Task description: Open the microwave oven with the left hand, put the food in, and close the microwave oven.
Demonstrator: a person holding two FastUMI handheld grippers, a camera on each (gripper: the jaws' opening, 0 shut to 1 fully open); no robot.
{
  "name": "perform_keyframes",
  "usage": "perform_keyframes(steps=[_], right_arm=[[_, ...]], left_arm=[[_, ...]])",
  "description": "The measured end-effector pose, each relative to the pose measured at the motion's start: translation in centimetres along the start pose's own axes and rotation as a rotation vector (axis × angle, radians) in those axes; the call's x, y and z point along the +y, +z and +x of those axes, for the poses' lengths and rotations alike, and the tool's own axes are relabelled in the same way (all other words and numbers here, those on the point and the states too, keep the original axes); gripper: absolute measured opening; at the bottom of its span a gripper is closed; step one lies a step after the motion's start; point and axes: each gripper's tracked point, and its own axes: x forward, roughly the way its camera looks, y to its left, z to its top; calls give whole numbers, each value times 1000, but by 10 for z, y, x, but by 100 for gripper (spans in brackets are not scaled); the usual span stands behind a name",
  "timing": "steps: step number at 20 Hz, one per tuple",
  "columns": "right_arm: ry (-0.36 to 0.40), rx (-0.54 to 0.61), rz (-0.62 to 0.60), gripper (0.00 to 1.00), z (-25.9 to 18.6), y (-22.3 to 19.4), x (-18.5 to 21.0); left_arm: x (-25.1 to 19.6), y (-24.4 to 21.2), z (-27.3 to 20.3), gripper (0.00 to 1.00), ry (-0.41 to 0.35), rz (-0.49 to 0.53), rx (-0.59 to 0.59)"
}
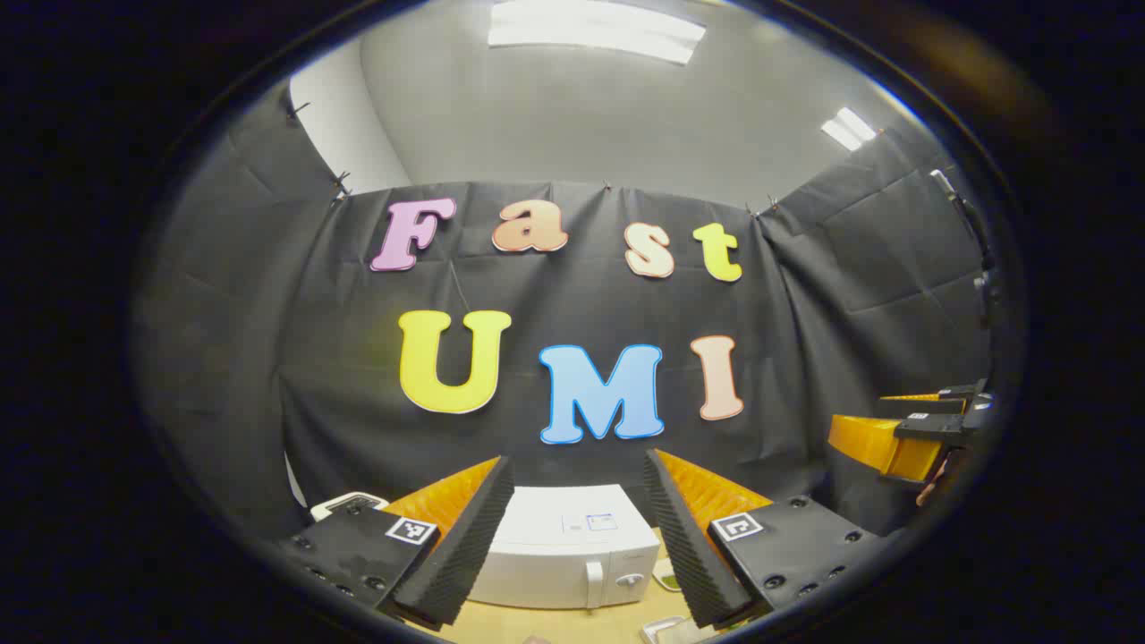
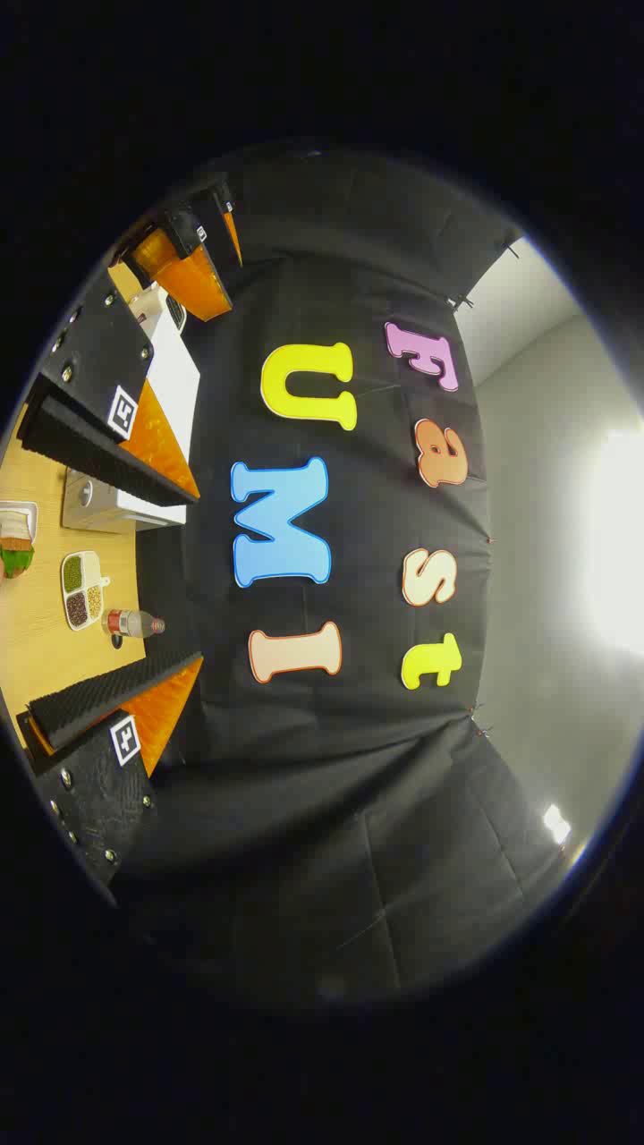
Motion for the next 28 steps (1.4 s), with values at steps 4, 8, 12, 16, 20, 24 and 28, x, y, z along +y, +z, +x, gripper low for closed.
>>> perform_keyframes(steps=[4, 8, 12, 16, 20, 24, 28], right_arm=[[-2, -3, 5, 96, 4, -1, -4], [7, 4, 11, 96, 10, -6, -1], [17, -3, 4, 96, 17, -7, 0], [30, 6, 19, 96, 25, -11, 0], [46, 4, -5, 96, 32, -16, -3], [82, 31, -1, 96, 34, -26, 1], [71, 55, -11, 96, 36, -36, -9]], left_arm=[[2, 2, -1, 96, 10, 3, -4], [4, -2, 3, 95, 10, -12, 1], [6, -5, 10, 95, 23, 2, -2], [2, -24, 17, 96, 19, 16, 23], [-6, -58, 26, 97, 5, 3, 89], [-16, -114, 44, 96, -34, -4, 171], [-20, -168, 55, 96, -44, -11, 248]])
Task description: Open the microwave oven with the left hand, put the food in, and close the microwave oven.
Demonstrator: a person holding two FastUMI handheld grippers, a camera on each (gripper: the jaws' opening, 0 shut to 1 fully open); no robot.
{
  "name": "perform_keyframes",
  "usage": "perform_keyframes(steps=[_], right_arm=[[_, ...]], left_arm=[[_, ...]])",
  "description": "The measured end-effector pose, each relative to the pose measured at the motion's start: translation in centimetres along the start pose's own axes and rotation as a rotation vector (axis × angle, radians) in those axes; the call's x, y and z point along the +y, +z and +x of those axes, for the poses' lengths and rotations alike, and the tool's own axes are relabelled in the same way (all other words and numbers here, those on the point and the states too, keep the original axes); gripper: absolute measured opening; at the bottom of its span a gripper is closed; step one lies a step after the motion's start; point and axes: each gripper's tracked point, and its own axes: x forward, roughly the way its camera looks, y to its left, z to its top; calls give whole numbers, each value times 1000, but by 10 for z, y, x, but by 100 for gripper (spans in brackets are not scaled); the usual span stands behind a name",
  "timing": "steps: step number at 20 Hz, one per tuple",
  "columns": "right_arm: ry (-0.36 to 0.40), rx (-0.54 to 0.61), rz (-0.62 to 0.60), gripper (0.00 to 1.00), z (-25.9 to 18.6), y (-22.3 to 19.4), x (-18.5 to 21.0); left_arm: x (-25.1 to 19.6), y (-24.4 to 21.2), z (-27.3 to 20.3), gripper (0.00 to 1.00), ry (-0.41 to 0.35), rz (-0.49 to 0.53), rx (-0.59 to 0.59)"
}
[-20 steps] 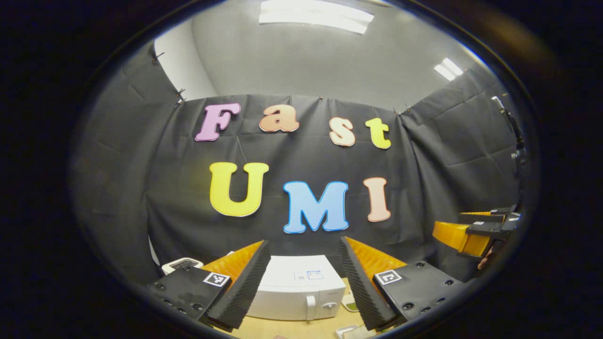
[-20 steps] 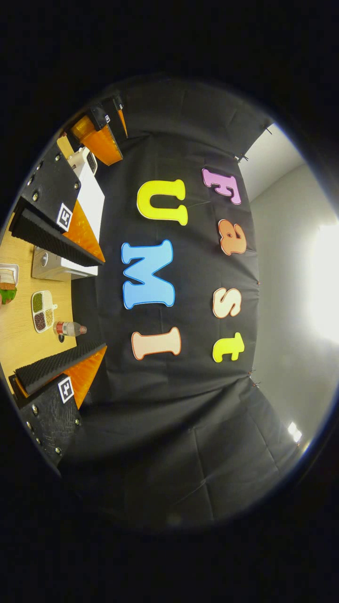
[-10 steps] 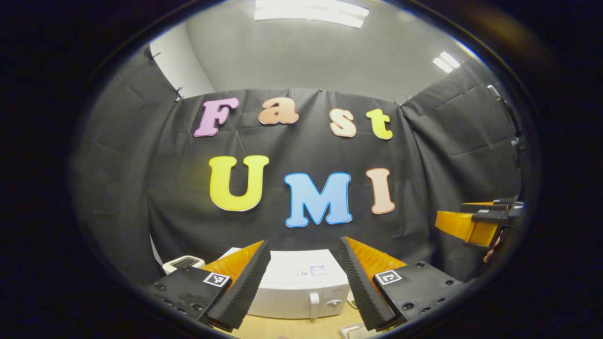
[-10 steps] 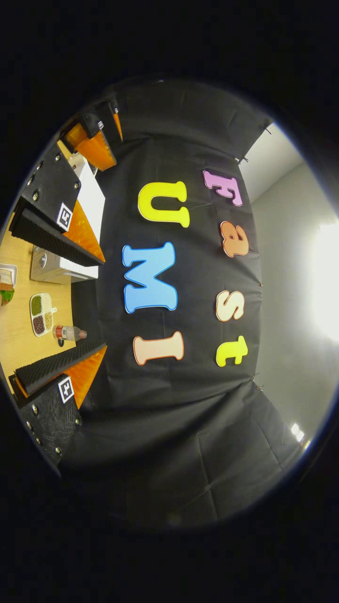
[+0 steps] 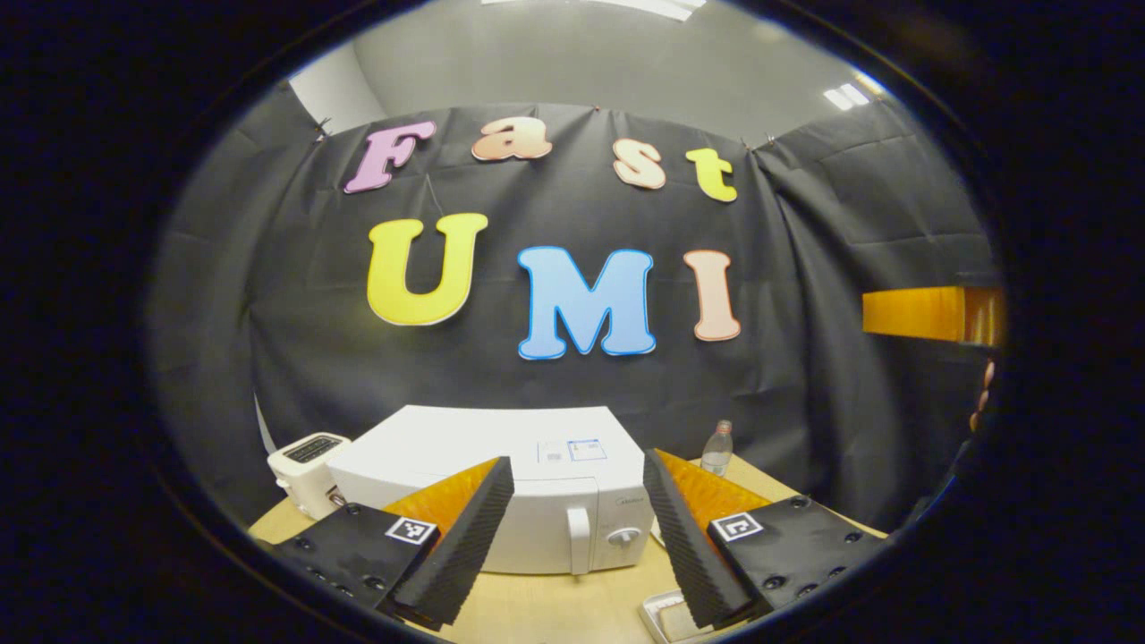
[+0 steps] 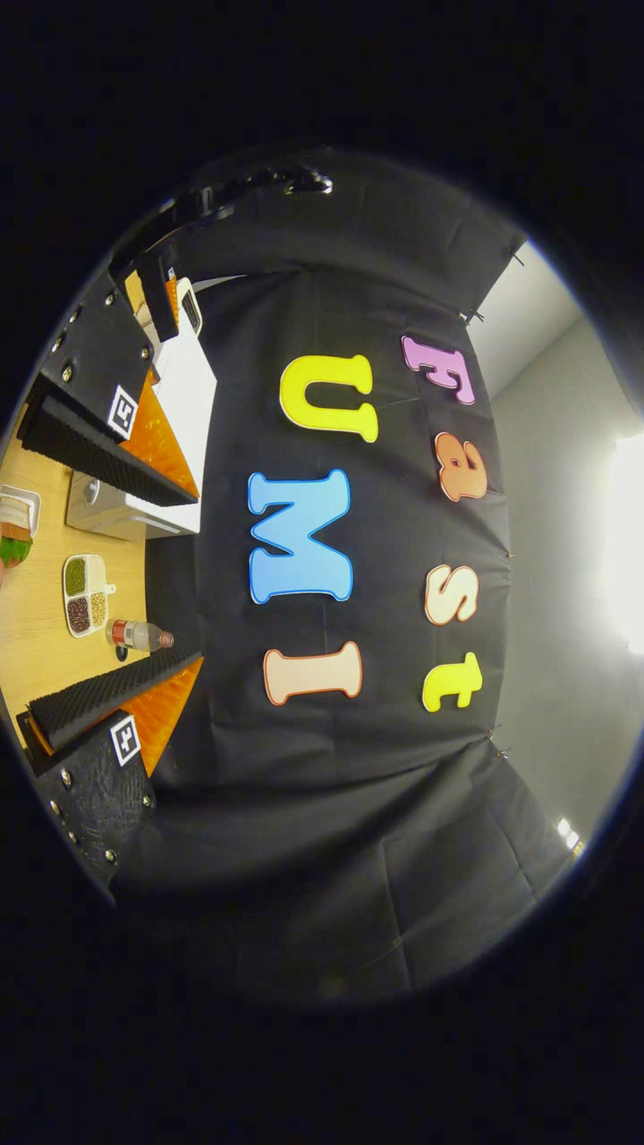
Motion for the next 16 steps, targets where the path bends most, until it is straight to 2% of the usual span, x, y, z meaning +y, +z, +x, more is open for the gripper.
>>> perform_keyframes(steps=[4, 5, 6, 7, 8, 9, 10, 11, 12, 14, 15, 16], right_arm=[[-23, 32, 16, 96, 1, -15, -13], [-34, 40, 20, 96, 2, -19, -18], [-47, 47, 21, 96, 3, -22, -22], [-59, 54, 21, 96, 3, -25, -27], [-67, 59, 21, 96, 3, -28, -29], [-75, 66, 20, 96, 3, -32, -31], [-81, 81, 23, 96, 3, -37, -33], [-80, 94, 28, 96, 3, -42, -32], [-83, 107, 32, 96, 4, -47, -32], [-90, 120, 29, 96, 5, -51, -34], [-89, 122, 25, 96, 4, -52, -33], [-87, 123, 16, 96, 5, -52, -33]], left_arm=[[-4, -66, 36, 95, -18, 6, 114], [-3, -81, 47, 92, -20, 8, 141], [-3, -94, 54, 82, -22, 5, 166], [-2, -108, 65, 83, -22, -1, 192], [1, -121, 73, 75, -17, -4, 219], [4, -133, 82, 77, -10, -2, 237], [6, -143, 91, 71, -5, 2, 257], [7, -158, 97, 70, -4, 0, 286], [7, -162, 100, 63, -4, -7, 298], [7, -173, 114, 63, 1, 6, 310], [3, -175, 116, 63, -20, 1, 313], [-4, -175, 115, 56, -37, -7, 319]])
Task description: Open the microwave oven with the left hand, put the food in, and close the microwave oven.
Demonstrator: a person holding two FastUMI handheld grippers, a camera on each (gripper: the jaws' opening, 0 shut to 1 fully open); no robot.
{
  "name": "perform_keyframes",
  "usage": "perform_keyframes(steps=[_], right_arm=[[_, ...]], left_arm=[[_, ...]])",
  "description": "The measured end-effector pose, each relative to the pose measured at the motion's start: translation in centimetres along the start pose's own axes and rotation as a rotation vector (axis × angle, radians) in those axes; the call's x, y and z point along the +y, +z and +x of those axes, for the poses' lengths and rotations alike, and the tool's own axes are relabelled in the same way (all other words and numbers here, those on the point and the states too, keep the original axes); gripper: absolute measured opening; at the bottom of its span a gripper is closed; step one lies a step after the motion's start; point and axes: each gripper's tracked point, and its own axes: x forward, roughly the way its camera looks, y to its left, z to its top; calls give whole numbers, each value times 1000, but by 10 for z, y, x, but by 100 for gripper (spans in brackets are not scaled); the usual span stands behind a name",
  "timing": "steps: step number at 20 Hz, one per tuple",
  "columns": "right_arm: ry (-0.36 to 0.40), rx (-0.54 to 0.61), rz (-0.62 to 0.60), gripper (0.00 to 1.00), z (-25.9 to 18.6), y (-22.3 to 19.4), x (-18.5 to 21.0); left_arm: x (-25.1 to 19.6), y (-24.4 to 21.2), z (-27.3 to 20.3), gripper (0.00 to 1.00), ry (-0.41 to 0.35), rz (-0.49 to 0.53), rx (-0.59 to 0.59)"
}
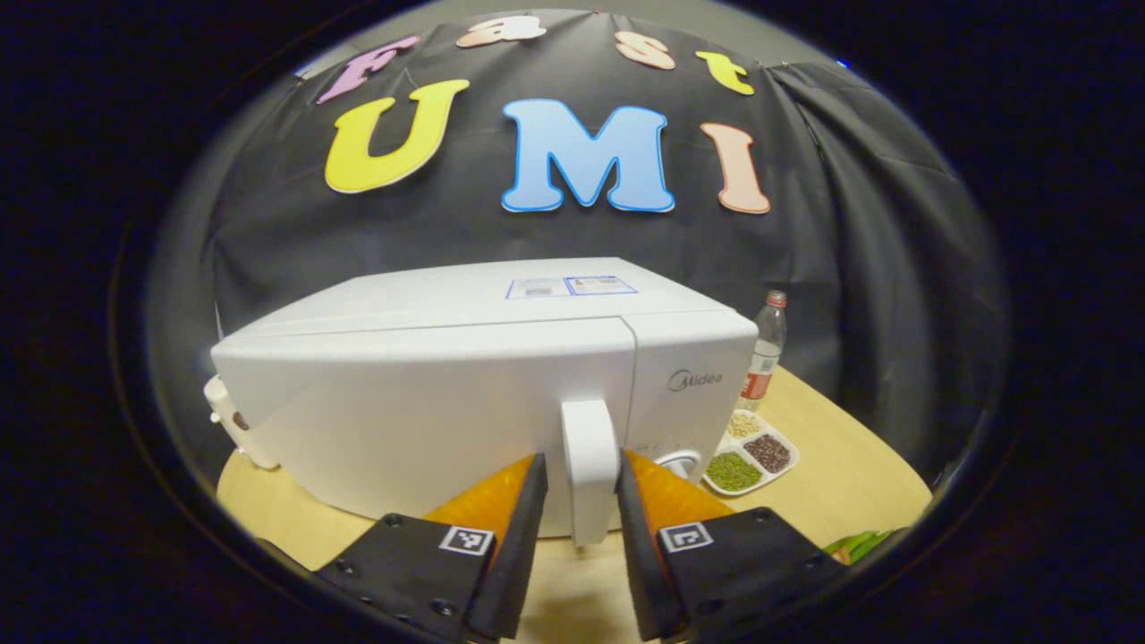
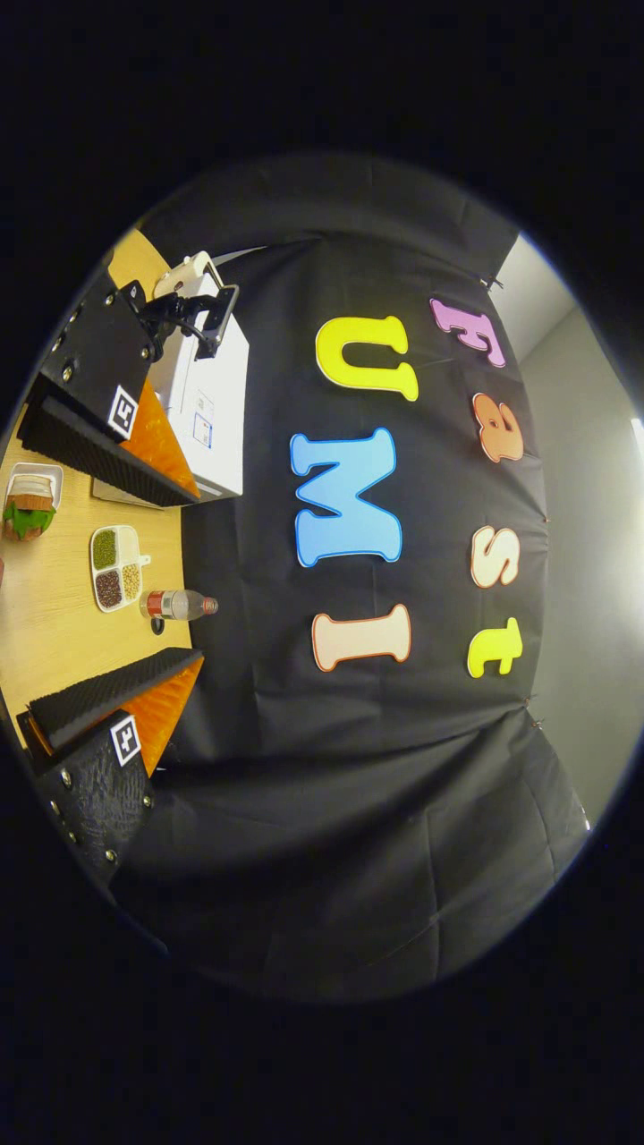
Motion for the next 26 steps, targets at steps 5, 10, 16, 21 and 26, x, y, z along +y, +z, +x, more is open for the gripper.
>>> perform_keyframes(steps=[5, 10, 16, 21, 26], right_arm=[[6, -4, -13, 96, 2, 1, 0], [3, 1, -9, 96, -2, -2, -3], [-6, 6, -25, 96, -7, -11, -8], [59, 40, -2, 96, -9, -25, 22], [130, 33, 1, 96, -14, -23, 66]], left_arm=[[2, -1, -2, 22, 30, -6, -6], [2, -1, -2, 7, 22, -36, 10], [4, -26, -60, 6, 0, 18, 40], [16, -49, -117, 6, -58, 46, 80], [38, -68, -170, 6, -119, 63, 114]])
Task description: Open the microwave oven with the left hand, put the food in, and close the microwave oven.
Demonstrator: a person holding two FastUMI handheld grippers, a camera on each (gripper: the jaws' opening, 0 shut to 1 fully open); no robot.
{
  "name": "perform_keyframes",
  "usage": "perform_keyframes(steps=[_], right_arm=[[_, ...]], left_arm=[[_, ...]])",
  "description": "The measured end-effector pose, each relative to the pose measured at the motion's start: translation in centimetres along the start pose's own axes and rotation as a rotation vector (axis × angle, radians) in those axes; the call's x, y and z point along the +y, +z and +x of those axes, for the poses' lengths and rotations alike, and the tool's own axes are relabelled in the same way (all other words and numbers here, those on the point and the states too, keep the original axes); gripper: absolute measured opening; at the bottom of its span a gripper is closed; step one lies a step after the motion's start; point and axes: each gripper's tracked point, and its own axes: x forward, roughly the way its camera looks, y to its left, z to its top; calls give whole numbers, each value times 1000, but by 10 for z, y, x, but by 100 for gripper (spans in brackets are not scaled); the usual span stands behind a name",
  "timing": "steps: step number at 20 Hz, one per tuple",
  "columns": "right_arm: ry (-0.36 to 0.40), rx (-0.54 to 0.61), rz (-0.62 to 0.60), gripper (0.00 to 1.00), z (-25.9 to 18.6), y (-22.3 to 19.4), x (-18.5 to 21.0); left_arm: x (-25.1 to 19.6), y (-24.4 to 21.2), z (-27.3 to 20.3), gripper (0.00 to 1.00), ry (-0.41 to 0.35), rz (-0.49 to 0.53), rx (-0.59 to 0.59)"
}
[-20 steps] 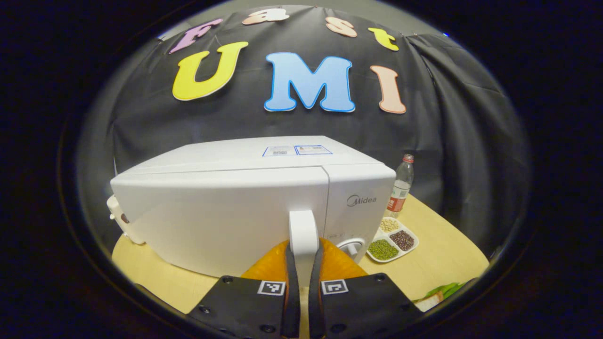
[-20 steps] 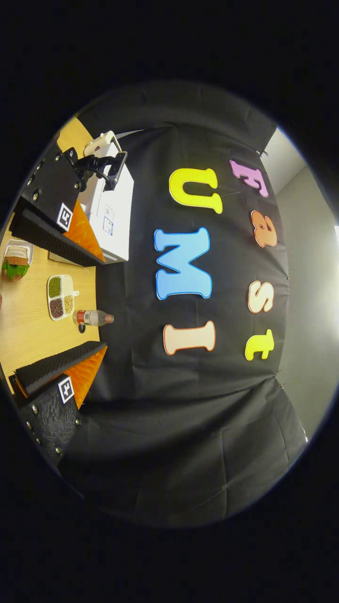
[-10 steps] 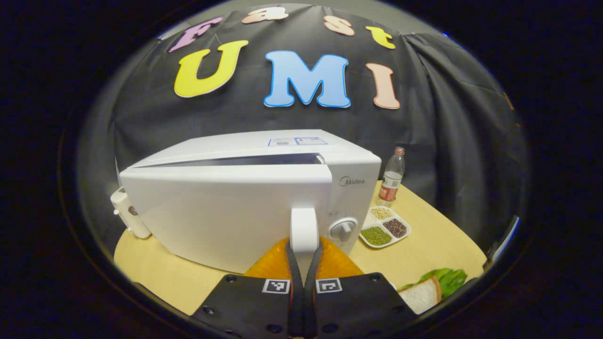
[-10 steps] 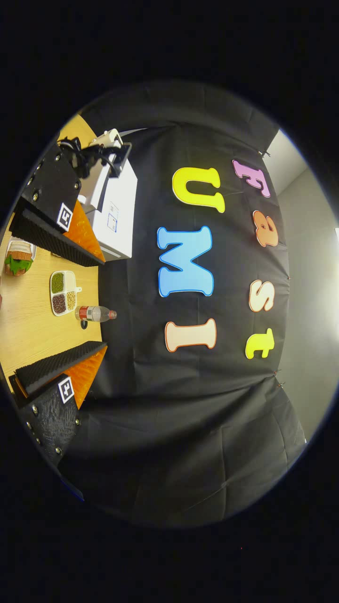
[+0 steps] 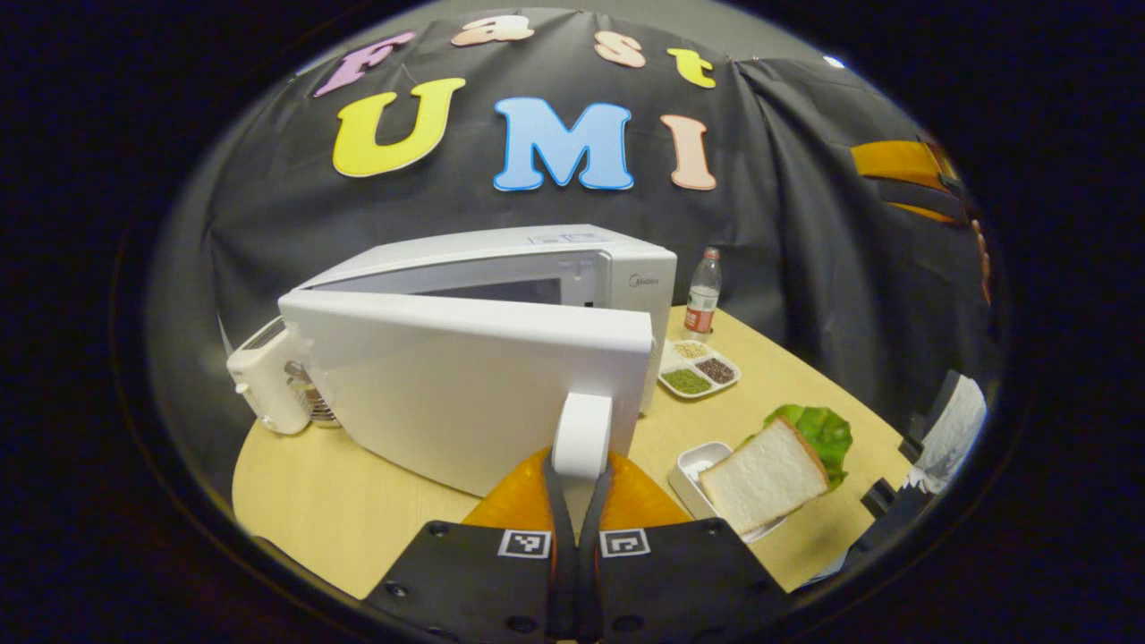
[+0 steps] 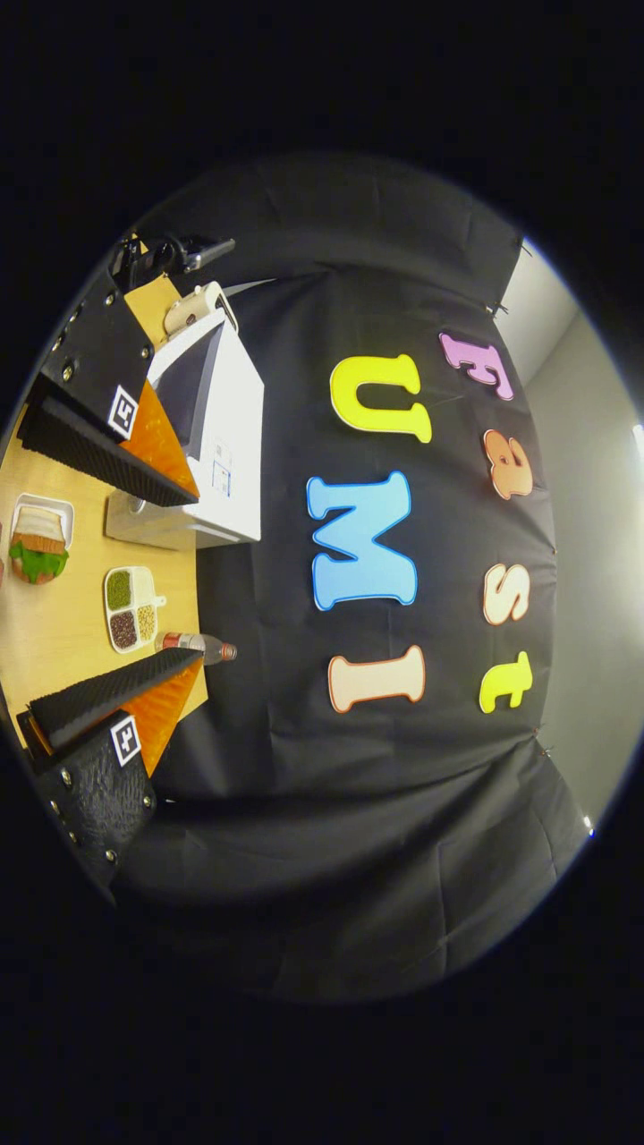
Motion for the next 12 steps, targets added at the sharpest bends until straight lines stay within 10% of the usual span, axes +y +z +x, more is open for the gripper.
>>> perform_keyframes(steps=[12], right_arm=[[57, 61, -7, 96, -8, -30, 67]], left_arm=[[124, -76, -140, 6, 26, 10, 68]])
